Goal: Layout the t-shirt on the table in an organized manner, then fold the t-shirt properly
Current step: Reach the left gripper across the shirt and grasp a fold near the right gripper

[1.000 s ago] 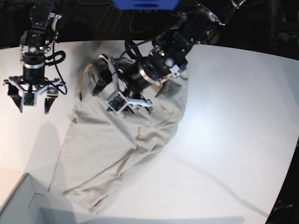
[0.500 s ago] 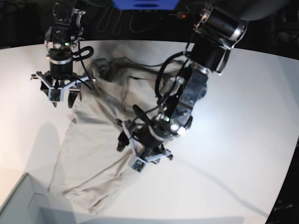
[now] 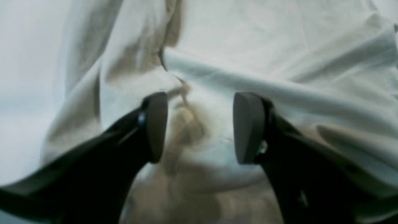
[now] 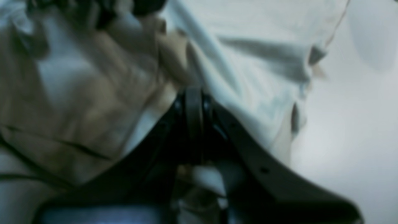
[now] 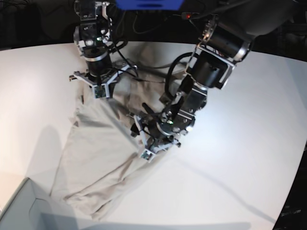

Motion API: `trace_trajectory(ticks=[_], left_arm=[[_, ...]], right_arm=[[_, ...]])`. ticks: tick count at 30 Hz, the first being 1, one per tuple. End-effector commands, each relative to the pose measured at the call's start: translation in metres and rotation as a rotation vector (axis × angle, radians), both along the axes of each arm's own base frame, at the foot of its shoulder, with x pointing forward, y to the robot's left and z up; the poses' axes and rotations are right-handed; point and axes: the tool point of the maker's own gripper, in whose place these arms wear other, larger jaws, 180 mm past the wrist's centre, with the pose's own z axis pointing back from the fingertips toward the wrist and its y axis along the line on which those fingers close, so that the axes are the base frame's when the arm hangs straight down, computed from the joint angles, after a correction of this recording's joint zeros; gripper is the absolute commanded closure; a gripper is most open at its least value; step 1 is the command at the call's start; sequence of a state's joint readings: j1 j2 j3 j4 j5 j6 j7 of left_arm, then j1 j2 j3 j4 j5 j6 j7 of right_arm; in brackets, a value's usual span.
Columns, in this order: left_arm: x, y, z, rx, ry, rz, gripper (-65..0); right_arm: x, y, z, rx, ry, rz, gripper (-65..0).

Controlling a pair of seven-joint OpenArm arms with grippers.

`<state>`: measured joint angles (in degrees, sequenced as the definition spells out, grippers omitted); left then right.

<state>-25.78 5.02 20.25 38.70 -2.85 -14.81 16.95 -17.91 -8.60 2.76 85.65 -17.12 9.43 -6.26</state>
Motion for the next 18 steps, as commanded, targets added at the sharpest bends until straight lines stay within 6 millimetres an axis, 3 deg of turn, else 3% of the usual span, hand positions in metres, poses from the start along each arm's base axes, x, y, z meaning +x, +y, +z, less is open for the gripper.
trace_trajectory(ticks=[1,5,8,11,14,18], left_arm=[[0.011,-0.001,0.009,-0.011,-0.024,0.005,-33.0],[0.006,0.030,-0.013,0.042,0.021,0.034,-32.9],[-0.004,0.056,-0.028,0.073,0.049,0.059,-32.9],[-0.010,0.071,-0.029,0.088,0.035,0.063,-32.9],[-0.031,0.082,-0.031,0.075,0.021,0.073,-32.9],[-0.057,0.087,-0.015,-0.004,-0.028,0.138,-32.9]], right_arm=[[0.002,-0.001,0.001,0.006,-0.010,-0.005,0.0],[-0.016,-0.025,-0.030,-0.033,0.080,-0.023,0.0],[-0.018,-0.051,-0.042,-0.075,0.113,-0.042,0.0],[-0.016,-0.082,-0.051,-0.098,0.139,-0.103,0.0],[-0.009,-0.118,-0.053,-0.125,0.141,-0.173,0.0],[0.008,-0.161,-0.053,-0.168,0.144,-0.227,0.0]])
